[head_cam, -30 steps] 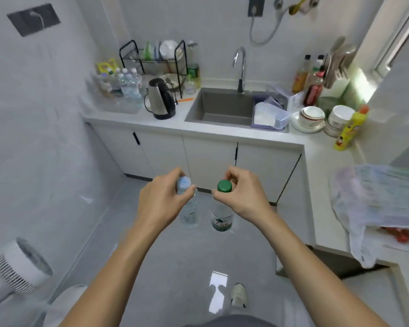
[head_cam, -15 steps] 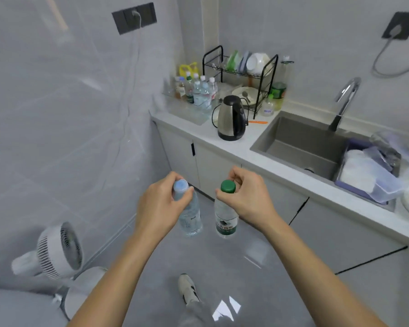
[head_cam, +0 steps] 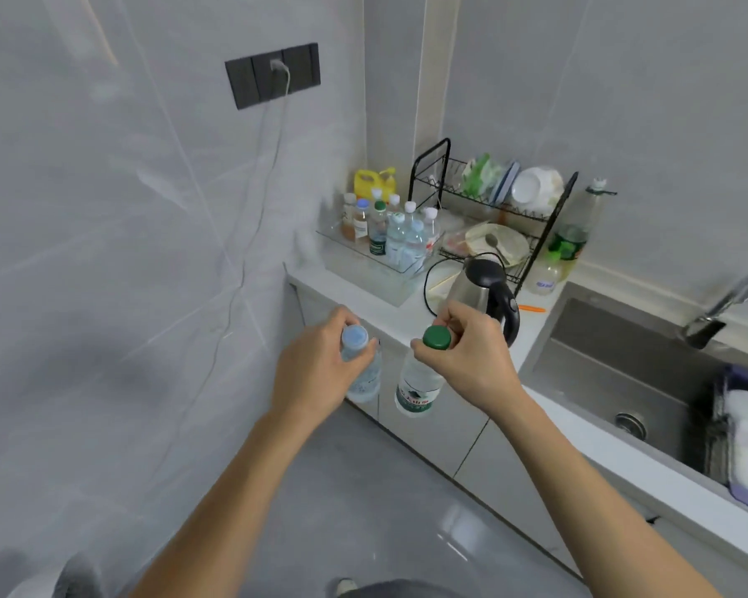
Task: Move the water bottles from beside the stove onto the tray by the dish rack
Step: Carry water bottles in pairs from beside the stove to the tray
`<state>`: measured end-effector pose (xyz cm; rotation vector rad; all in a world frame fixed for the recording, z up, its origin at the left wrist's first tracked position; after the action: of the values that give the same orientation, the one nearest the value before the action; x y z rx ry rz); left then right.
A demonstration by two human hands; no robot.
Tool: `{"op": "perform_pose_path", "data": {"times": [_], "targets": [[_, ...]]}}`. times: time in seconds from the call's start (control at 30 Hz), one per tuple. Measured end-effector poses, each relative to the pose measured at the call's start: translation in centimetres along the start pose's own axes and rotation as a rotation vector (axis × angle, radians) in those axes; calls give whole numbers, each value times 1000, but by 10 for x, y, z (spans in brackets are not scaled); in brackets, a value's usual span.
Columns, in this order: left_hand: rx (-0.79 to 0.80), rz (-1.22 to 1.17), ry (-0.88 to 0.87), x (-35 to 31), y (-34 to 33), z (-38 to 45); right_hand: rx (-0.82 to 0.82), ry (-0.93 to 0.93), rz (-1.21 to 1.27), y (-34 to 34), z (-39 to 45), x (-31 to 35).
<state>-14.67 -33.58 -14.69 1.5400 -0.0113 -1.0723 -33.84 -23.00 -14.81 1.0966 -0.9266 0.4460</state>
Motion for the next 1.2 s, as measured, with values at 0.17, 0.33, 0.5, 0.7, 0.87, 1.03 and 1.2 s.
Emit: {"op": "perform_pose_path", "data": {"times": [0.17, 0.33, 0.5, 0.7, 0.87, 1.03, 1.2], "targets": [[-23, -12, -40, 21, 22, 93, -65, -22, 54, -4, 91, -4], [-42, 4, -51, 43, 22, 185, -93, -20, 95, -7, 181, -23], [-21, 27, -34, 50, 11, 278, -76, -13, 96, 2, 269, -48], [-13, 44, -42, 46, -1, 378, -102, 5, 89, 21, 362, -73], [31, 55, -49, 53, -16, 433, -105, -25, 21, 24, 407, -100], [115, 78, -107, 63, -39, 474, -118, -98, -16, 16, 430, -127], [207, 67, -169, 84, -60, 504, -135, -192, -66, -6, 437, -143]]}}
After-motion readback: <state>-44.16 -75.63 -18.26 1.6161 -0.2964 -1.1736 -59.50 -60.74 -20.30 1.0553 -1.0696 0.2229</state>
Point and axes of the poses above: each hand's wrist, its own z-axis towards the middle knuckle, its own y-axis out of the back of the hand, x = y × z, the point moved 6 cm from there along z, towards the middle knuckle, and after that the axes turned 10 degrees about x, right-handed, at the moved point
